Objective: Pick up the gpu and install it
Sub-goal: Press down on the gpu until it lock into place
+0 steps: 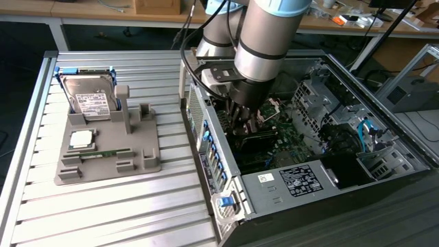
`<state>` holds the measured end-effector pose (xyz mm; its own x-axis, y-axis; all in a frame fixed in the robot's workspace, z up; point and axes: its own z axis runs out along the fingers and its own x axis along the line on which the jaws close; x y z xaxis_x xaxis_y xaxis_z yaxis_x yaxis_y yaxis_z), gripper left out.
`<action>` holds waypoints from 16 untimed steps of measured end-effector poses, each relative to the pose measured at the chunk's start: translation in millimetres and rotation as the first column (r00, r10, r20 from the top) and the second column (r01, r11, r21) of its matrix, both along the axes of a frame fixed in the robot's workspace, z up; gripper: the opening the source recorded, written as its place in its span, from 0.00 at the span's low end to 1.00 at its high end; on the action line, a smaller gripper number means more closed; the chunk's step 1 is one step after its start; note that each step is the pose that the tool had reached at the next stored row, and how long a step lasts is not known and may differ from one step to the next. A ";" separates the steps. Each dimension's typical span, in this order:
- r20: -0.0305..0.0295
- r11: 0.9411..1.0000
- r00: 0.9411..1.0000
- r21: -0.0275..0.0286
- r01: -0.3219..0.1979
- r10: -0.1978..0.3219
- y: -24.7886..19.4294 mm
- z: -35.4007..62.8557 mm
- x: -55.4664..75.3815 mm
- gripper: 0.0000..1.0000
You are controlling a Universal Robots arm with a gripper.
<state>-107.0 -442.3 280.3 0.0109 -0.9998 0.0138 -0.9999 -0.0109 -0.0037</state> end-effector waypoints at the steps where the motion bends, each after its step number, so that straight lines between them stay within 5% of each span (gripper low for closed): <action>1: 0.000 1.000 1.000 0.000 0.000 0.000 -0.4 -0.2 0.0 0.11; 16: 0.000 1.000 1.000 0.000 -0.001 0.001 -3.7 -2.5 0.1 0.11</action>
<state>-106.9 -446.0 277.8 0.0119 -0.9998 0.0139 -0.9999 -0.0120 -0.0036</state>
